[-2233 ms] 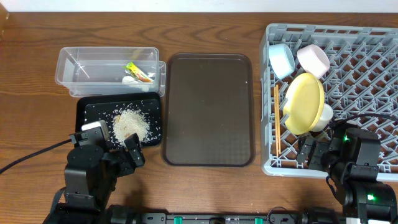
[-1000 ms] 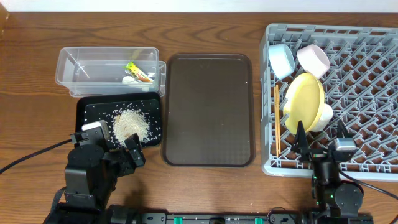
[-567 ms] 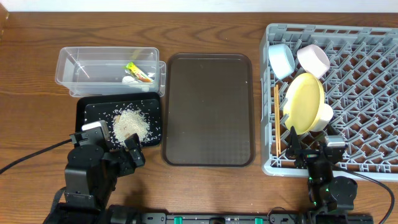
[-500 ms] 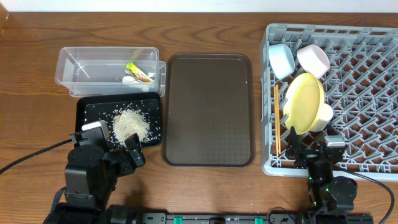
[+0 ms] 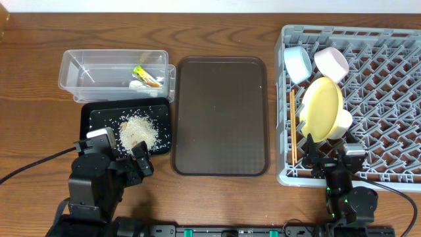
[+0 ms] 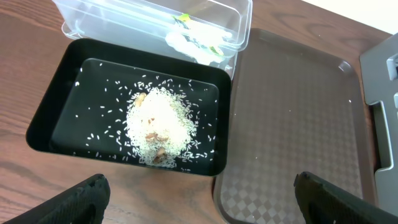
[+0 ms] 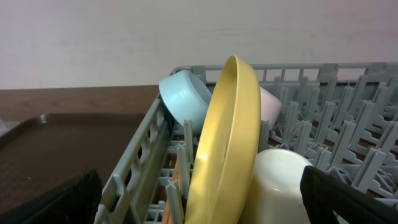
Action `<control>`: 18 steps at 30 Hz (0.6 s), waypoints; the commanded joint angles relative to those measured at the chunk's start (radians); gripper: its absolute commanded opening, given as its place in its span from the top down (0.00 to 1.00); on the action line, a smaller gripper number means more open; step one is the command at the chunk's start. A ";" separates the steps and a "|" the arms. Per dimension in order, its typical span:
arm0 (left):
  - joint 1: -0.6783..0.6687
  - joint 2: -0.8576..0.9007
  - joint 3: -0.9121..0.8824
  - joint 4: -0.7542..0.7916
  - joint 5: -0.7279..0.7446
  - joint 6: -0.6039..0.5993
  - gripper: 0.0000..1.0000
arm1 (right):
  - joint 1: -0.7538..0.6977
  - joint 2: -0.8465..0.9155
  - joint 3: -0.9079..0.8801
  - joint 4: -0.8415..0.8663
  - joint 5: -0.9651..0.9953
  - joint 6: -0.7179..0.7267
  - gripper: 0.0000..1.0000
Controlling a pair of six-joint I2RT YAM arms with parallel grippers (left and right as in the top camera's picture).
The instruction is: Sort waste into correct bins and load items into the dishwasher rack
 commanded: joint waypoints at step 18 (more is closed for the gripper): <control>0.023 -0.101 -0.107 0.093 -0.034 0.089 0.03 | 0.008 -0.006 -0.001 -0.004 -0.006 -0.009 0.01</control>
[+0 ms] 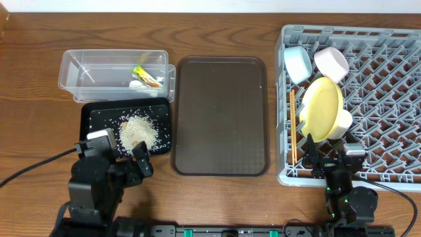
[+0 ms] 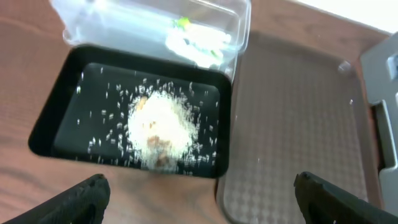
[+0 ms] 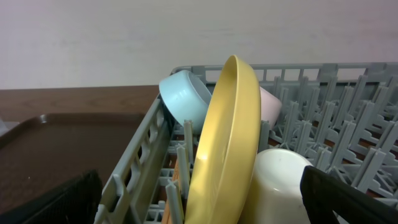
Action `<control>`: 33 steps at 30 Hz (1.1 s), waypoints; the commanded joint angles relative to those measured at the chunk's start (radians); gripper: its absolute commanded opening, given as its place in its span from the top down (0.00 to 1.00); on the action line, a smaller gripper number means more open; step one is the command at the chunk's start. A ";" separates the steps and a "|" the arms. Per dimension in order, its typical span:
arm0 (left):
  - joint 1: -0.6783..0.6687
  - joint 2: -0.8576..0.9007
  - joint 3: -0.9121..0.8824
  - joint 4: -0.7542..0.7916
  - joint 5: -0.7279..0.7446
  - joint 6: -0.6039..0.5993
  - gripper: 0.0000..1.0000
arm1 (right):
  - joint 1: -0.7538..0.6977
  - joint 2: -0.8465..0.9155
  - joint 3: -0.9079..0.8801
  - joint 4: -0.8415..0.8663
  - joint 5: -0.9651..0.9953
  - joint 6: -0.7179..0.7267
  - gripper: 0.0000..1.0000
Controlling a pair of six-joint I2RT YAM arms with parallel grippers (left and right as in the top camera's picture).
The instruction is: Sort waste into correct bins and load items into the dishwasher rack
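Observation:
The grey dishwasher rack (image 1: pixel 388 125) at the right holds a yellow plate (image 1: pixel 321 108) on edge, a blue bowl (image 1: pixel 297 64), a pink bowl (image 1: pixel 331 62), a cream cup (image 1: pixel 342 122) and wooden chopsticks (image 1: pixel 292 125). At the left, a black tray (image 1: pixel 95 118) carries a heap of rice (image 1: pixel 137 130), and the clear bin (image 1: pixel 85 69) behind it holds wrappers (image 1: pixel 146 77). My left gripper (image 1: pixel 118 155) is open just in front of the black tray. My right gripper (image 1: pixel 327 158) is open at the rack's near edge, facing the plate (image 3: pixel 230 143).
A brown serving tray (image 1: pixel 220 115) lies bare between the black tray and the rack. The wooden table (image 1: pixel 33 105) extends to the left. A wall stands behind the rack in the right wrist view.
The left wrist view is now blurred and the black tray sits slightly lower in it, so the left arm has shifted a little. The right arm and all objects are unchanged.

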 commanded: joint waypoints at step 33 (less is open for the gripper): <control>0.058 -0.484 -0.810 0.813 0.028 0.267 0.02 | 0.008 -0.006 -0.001 -0.004 -0.006 -0.009 0.01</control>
